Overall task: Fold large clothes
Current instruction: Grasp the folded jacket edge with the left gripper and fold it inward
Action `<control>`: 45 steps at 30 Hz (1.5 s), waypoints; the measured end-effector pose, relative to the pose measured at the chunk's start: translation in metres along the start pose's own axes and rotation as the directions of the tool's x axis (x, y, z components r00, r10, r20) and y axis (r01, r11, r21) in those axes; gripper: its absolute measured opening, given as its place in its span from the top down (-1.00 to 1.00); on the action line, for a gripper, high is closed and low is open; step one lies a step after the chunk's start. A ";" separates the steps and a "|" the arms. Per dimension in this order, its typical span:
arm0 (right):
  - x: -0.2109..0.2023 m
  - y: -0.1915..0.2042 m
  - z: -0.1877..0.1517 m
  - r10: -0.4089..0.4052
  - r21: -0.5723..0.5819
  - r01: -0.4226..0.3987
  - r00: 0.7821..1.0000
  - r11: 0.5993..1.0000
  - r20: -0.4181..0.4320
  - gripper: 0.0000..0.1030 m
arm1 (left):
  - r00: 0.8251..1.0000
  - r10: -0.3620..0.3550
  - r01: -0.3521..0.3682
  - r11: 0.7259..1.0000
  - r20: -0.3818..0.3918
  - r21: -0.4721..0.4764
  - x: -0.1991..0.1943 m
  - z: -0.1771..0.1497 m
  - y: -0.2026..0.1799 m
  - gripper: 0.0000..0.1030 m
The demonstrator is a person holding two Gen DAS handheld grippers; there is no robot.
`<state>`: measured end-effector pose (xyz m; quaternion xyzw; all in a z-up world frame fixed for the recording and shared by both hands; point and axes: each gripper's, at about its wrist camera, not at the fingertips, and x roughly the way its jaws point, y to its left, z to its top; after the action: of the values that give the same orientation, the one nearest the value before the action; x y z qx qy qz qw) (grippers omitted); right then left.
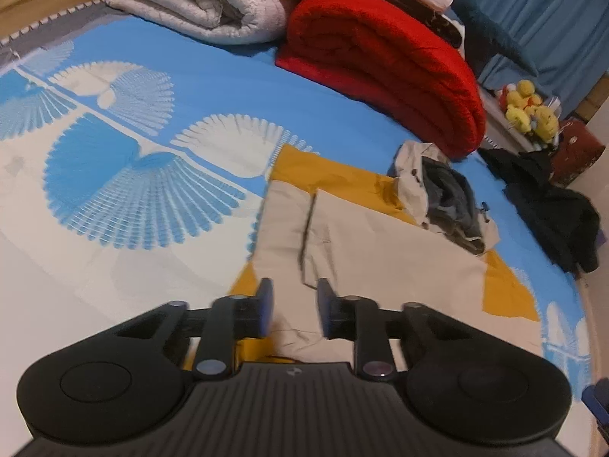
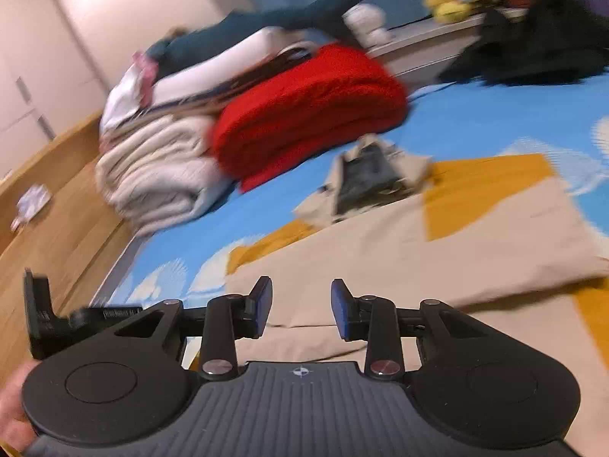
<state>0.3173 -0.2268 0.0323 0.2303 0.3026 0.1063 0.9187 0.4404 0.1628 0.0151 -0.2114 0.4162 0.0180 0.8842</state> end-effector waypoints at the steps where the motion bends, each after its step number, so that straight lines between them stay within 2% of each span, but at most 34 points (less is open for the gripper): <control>1: -0.011 -0.010 0.002 -0.016 0.004 0.016 1.000 1.000 0.021 0.28 | 1.000 -0.020 0.020 1.000 0.000 -0.010 0.004 -0.003 0.000 0.60; 2: -0.016 -0.014 0.000 -0.028 -0.001 0.028 0.999 1.000 0.040 0.28 | 0.999 -0.032 0.032 0.999 -0.001 -0.021 0.008 -0.005 -0.001 0.69; 5: -0.015 -0.029 -0.006 -0.092 -0.006 0.093 0.991 0.996 0.093 0.27 | 0.998 -0.063 0.062 0.997 -0.009 -0.053 0.022 -0.010 -0.003 0.69; 8: 0.015 -0.046 -0.006 -0.157 0.093 0.153 0.987 0.984 0.040 0.24 | 0.996 -0.088 0.087 0.993 -0.010 -0.074 0.036 -0.012 -0.005 0.69; 10: 0.030 -0.052 -0.005 -0.152 0.147 0.151 0.988 0.977 -0.005 0.24 | 0.994 -0.108 0.106 0.989 -0.006 -0.101 0.047 -0.012 -0.003 0.69; 16: 0.048 -0.049 0.007 -0.133 0.104 0.135 0.991 0.985 -0.027 0.24 | 0.985 -0.170 0.158 0.959 -0.032 -0.237 0.080 -0.013 0.018 0.68; 19: 0.049 -0.050 0.013 -0.137 0.098 0.138 0.990 0.985 -0.021 0.24 | 0.979 -0.201 0.179 0.936 -0.041 -0.303 0.096 -0.015 0.028 0.59; 20: 0.050 -0.051 0.014 -0.144 0.096 0.146 0.989 0.985 -0.021 0.24 | 0.977 -0.208 0.182 0.928 -0.045 -0.326 0.102 -0.017 0.031 0.49; 24: 0.056 -0.059 0.013 -0.158 0.126 0.163 0.986 0.979 -0.045 0.24 | 0.975 -0.217 0.180 0.904 -0.052 -0.388 0.118 -0.021 0.039 0.40; 31: 0.070 -0.068 0.008 -0.166 0.175 0.181 0.982 0.968 -0.095 0.24 | 0.976 -0.218 0.191 0.875 -0.010 -0.445 0.127 -0.019 0.043 0.40; 34: 0.077 -0.070 0.005 -0.168 0.186 0.188 0.978 0.964 -0.120 0.24 | 0.978 -0.209 0.184 0.874 -0.005 -0.450 0.128 -0.018 0.040 0.44; 35: 0.078 -0.070 0.004 -0.173 0.187 0.195 0.977 0.963 -0.129 0.24 | 0.979 -0.204 0.181 0.875 -0.003 -0.448 0.128 -0.017 0.039 0.54; 37: 0.081 -0.071 0.003 -0.180 0.191 0.206 0.973 0.960 -0.142 0.24 | 0.984 -0.181 0.166 0.890 0.006 -0.424 0.124 -0.015 0.035 0.93; 45: 0.091 -0.079 -0.003 -0.222 0.206 0.265 0.952 0.942 -0.209 0.24 | 0.988 -0.098 0.131 0.941 0.120 -0.313 0.050 0.001 0.010 0.98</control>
<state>0.3916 -0.2639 -0.0545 0.2857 0.4224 -0.0238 0.8599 0.4715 0.1654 -0.0253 -0.3744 0.3487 0.0445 0.8580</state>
